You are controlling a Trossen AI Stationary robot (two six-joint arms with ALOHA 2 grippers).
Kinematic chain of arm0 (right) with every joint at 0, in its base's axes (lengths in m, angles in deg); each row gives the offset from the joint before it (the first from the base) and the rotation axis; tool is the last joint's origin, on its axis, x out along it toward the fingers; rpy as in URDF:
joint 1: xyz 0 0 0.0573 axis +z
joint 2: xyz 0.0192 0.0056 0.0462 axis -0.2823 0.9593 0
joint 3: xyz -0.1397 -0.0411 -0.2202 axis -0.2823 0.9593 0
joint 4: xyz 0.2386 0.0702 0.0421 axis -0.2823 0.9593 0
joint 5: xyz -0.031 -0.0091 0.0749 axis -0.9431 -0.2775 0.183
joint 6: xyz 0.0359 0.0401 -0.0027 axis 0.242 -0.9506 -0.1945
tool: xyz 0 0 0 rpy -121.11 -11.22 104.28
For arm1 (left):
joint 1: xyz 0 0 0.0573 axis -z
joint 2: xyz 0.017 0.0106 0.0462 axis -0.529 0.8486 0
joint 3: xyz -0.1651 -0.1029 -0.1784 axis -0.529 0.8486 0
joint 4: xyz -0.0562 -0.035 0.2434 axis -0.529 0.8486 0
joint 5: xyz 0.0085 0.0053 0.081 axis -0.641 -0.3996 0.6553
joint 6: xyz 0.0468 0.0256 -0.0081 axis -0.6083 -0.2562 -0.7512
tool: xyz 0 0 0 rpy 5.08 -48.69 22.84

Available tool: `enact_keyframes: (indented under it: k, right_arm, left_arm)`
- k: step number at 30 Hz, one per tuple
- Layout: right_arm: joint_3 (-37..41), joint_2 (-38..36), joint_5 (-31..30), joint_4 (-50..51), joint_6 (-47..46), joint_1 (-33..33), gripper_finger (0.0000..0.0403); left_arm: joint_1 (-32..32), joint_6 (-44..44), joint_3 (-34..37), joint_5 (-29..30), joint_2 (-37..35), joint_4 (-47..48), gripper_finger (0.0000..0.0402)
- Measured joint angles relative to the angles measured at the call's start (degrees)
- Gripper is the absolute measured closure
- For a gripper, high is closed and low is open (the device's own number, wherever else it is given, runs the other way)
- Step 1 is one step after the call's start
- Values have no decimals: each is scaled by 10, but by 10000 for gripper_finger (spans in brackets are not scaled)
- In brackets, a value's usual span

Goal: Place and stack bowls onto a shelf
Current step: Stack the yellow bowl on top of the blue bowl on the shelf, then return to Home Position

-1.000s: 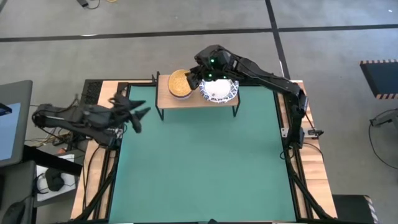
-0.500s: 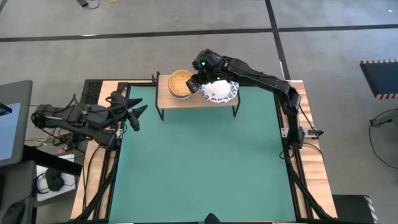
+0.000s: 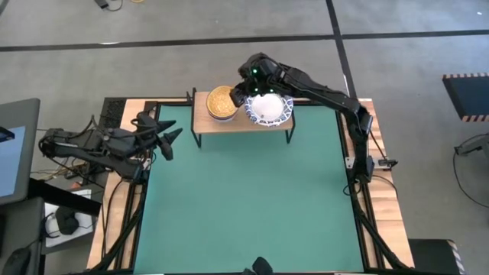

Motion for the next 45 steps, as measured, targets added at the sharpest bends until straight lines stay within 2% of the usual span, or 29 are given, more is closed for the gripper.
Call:
enact_keyframes:
  k: [6, 9, 12, 15, 18, 23, 25, 27, 33, 37, 42, 45]
  right_arm:
    - [1, -21, 35, -2, 0, 5, 164]
    - [1, -63, 61, 0, 26, 24, 164]
    - [0, -110, 76, -1, 64, 56, 176]
    - [0, -150, 85, 6, 96, 89, 202]
    - [0, -180, 104, 33, 117, 111, 247]
    - [0, -195, 145, 68, 133, 141, 343]
    - [0, -194, 160, 61, 137, 155, 376]
    - [0, -194, 164, 47, 140, 169, 386]
    - [0, -153, 162, -38, 110, 198, 361]
    - [2, -132, 161, -39, 106, 217, 378]
    - [0, -165, 156, -48, 127, 244, 386]
    - [0, -193, 109, -11, 136, 260, 381]
  left_arm:
    - [-1, -18, 0, -10, -14, -70, 228]
    - [-1, -45, 0, -38, -49, -130, 228]
    - [-1, -62, 0, -53, -84, -139, 237]
    - [-1, -62, 4, -73, -93, -128, 268]
    - [-1, -62, 32, -95, -91, -146, 312]
    - [-1, -61, 115, -107, -66, -277, 383]
    - [-1, -62, 143, -120, -52, -336, 396]
    - [-1, -63, 161, -132, -43, -370, 396]
    - [-1, -76, 162, -146, -37, -383, 400]
    - [-1, -88, 162, -153, -60, -385, 400]
    - [1, -92, 162, -153, -121, -327, 401]
    - [1, -79, 162, -152, -155, -289, 401]
